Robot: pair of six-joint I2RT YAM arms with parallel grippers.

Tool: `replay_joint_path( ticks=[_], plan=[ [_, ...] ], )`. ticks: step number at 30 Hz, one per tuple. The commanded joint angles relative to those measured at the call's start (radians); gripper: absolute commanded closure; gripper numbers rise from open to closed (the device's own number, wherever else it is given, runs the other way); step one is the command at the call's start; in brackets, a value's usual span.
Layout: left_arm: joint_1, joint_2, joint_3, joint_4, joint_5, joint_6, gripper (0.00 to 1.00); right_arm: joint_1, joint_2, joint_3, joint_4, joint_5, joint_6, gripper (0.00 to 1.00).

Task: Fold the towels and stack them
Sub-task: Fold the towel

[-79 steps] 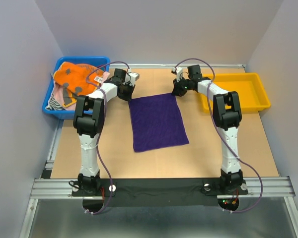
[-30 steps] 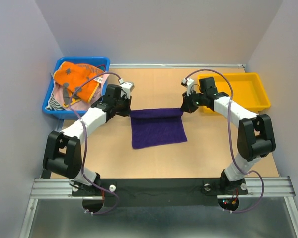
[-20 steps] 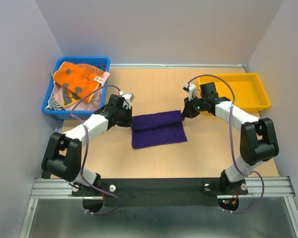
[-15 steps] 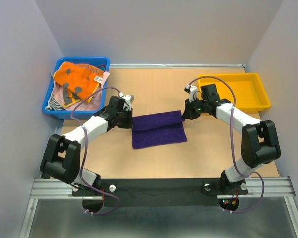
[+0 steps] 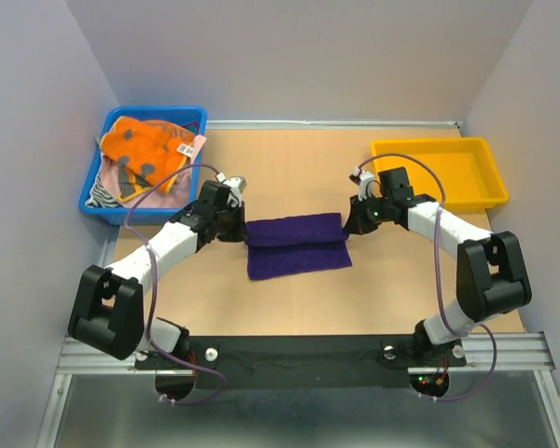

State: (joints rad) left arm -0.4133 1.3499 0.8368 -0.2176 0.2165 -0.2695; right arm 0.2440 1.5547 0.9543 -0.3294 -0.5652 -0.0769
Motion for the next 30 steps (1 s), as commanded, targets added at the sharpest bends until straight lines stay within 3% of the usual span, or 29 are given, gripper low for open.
replay_joint_path(
  ticks=[1,18,30],
  plan=[
    [-0.005,-0.006,-0.048,-0.016,-0.003,-0.02,1.0,0.008,-0.033,-0.026,0.027,-0.01,0.022,1.0],
    [-0.007,0.115,-0.097,0.041,0.03,-0.06,1.0,0.008,0.096,-0.035,0.056,0.019,0.049,1.0],
    [-0.007,0.264,0.05,0.047,-0.02,-0.036,1.0,0.008,0.191,0.014,0.105,0.105,0.06,1.0]
  ],
)
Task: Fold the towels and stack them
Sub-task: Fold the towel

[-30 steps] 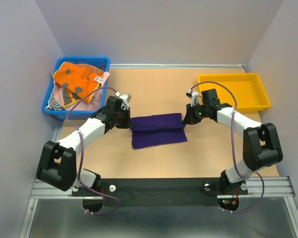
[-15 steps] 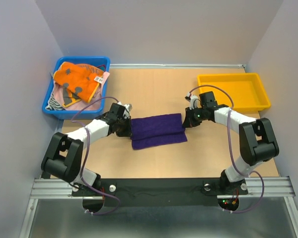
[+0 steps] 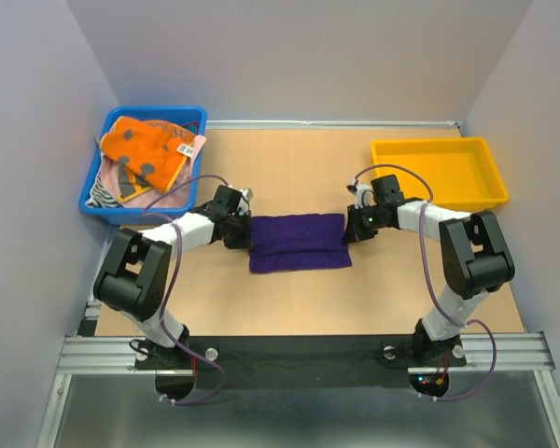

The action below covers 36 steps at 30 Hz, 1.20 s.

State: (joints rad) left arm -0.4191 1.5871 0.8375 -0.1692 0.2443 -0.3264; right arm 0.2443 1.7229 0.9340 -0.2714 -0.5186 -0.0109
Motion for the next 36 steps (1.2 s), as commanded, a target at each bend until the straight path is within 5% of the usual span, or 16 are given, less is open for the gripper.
replay_joint_path(
  ticks=[1,36],
  plan=[
    [-0.001,0.037,0.057,-0.003,-0.056,0.027,1.0,0.007,0.023,0.038,0.052,0.066,-0.004,1.0],
    [-0.046,-0.165,0.045,-0.087,-0.097,0.015,1.0,0.007,-0.221,-0.058,0.049,0.112,0.075,0.99]
  ],
)
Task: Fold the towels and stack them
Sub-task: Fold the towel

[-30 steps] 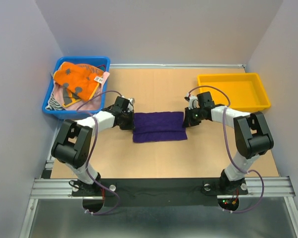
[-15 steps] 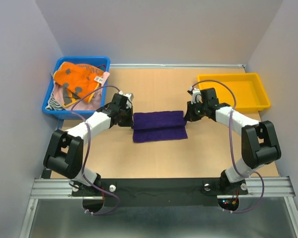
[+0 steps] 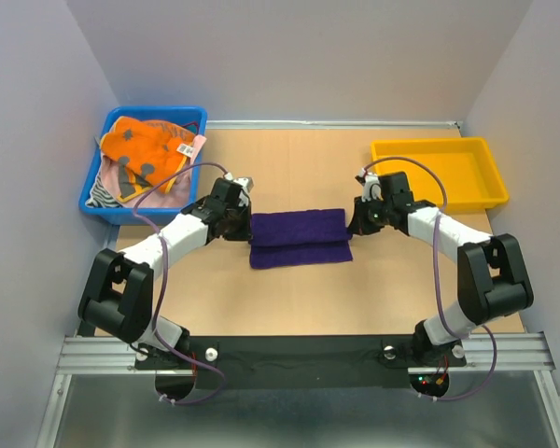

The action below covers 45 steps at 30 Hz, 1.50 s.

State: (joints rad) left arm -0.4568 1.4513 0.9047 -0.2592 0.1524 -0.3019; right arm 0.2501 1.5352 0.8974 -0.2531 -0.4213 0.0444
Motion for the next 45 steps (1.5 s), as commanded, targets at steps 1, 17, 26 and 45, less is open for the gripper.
replay_joint_path(
  ticks=[1,17,26,45],
  plan=[
    [-0.009,-0.028,-0.026,0.005,-0.005,-0.009,1.0,0.002,-0.033,-0.026,0.032,0.015,0.018,1.0],
    [-0.037,0.044,-0.116,0.092,0.007,-0.029,0.83,0.002,0.026,-0.063,0.037,-0.011,0.051,0.92],
    [-0.065,-0.224,-0.162,0.003,0.001,-0.081,0.44,0.005,-0.204,-0.135,-0.009,-0.16,0.153,0.69],
    [-0.186,-0.01,0.01,0.164,-0.114,-0.267,0.55,0.109,-0.081,-0.145,0.288,0.004,0.336,0.59]
  ],
)
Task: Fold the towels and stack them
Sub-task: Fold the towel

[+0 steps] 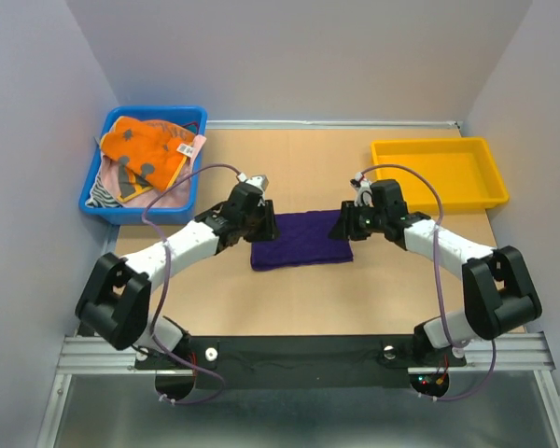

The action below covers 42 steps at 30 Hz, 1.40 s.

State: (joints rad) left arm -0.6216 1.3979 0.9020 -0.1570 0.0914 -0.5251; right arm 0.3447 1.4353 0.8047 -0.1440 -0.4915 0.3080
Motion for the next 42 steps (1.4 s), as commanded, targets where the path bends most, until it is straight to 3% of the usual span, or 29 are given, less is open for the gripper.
replay_joint_path(
  ticks=[1,11,17,19,24,27,31,35,42],
  plan=[
    [-0.029,0.077,0.002,0.069,-0.047,-0.055,0.57,0.017,0.034,-0.074,0.219,0.079,0.091,0.61],
    [-0.072,0.041,-0.323,0.217,-0.039,-0.187,0.74,0.02,-0.001,-0.343,0.346,0.159,0.183,0.66],
    [-0.069,-0.049,-0.382,0.186,-0.114,-0.22,0.78,0.019,-0.153,-0.412,0.354,0.268,0.244,0.66],
    [-0.07,-0.083,-0.374,0.177,-0.128,-0.219,0.73,0.019,-0.214,-0.409,0.362,0.266,0.25,0.61],
    [-0.07,-0.191,-0.276,0.186,-0.148,-0.205,0.42,0.019,-0.24,-0.357,0.493,0.19,0.296,0.44],
    [-0.07,-0.206,-0.224,0.258,-0.197,-0.196,0.34,0.02,-0.173,-0.334,0.668,0.174,0.37,0.37],
    [-0.063,-0.165,-0.203,0.382,-0.278,-0.193,0.34,0.022,-0.023,-0.285,0.873,0.191,0.42,0.37],
    [-0.017,-0.071,-0.233,0.581,-0.315,-0.182,0.4,0.02,0.125,-0.249,1.014,0.209,0.427,0.37],
    [0.055,0.093,-0.293,0.766,-0.3,-0.182,0.52,0.022,0.307,-0.243,1.204,0.244,0.427,0.37]
  ],
)
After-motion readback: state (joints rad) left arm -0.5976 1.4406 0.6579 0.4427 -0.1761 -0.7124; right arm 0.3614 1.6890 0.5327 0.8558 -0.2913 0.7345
